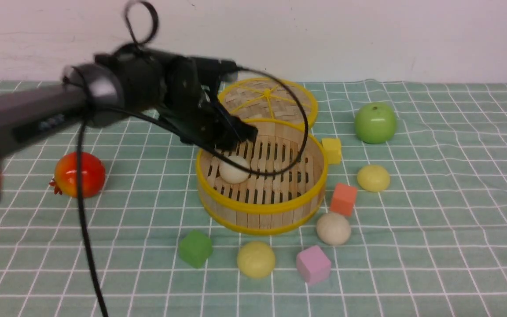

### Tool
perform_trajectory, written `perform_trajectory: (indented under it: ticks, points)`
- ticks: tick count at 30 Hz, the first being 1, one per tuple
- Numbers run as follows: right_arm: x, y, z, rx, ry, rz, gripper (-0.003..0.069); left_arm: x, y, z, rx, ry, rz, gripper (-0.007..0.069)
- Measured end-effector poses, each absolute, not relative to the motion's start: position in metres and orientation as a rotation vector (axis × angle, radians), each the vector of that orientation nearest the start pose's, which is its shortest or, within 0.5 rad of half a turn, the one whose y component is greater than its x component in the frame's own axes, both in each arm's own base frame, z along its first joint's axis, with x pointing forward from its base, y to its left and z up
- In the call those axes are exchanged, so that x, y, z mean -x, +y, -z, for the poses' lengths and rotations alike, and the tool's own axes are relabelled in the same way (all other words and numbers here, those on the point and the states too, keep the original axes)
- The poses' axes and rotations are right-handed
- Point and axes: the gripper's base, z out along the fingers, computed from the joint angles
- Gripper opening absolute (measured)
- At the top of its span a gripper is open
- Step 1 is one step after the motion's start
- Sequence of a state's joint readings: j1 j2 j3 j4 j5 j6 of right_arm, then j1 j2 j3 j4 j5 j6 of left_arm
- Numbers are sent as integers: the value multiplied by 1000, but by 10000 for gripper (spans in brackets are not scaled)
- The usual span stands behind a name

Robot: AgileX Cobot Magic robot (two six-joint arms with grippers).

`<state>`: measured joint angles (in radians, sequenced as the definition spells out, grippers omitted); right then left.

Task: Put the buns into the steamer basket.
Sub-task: Use the left arm to grab a steamed stuffed bun

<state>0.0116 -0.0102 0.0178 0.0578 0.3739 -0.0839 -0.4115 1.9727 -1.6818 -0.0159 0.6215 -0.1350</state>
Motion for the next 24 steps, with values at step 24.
perform_trajectory:
  ticks: [24]
  points:
    - [-52, 3, -174, 53, 1864, -7, 240, -335, -252, -209, -723, 2727, 275, 246]
